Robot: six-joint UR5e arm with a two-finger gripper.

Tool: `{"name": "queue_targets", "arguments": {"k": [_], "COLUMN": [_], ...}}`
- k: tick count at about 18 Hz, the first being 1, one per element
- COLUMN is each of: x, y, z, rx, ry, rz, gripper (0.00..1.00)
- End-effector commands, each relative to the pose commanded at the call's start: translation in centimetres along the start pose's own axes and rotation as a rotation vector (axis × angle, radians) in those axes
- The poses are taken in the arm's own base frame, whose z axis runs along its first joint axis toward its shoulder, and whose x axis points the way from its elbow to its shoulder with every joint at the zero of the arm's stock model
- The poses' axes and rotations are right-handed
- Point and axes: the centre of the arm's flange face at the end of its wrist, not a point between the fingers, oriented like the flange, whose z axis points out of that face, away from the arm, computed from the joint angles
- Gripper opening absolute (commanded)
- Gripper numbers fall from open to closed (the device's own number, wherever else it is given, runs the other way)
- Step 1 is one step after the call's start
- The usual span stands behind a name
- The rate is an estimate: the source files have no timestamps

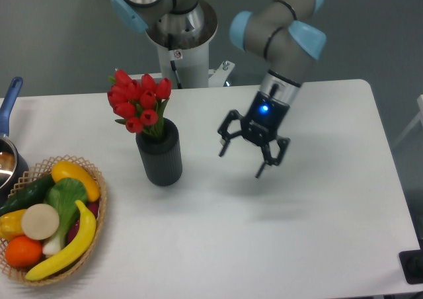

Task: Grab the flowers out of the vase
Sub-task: 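Move the open gripper toward the red tulip stems above the vase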

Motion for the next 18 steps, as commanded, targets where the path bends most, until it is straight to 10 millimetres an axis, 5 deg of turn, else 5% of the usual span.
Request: {"name": "queue_targets", "arguments": {"k": [5,18], "x": [4.0,12.5], "y": [-3.4,-2.1], "z": [-2.8,-3.2], "rx": [0.073,0.109], "ry": [-0.032,-0.022], "rz": [0.060,0.065], "gripper": [1.00,1.00]}}
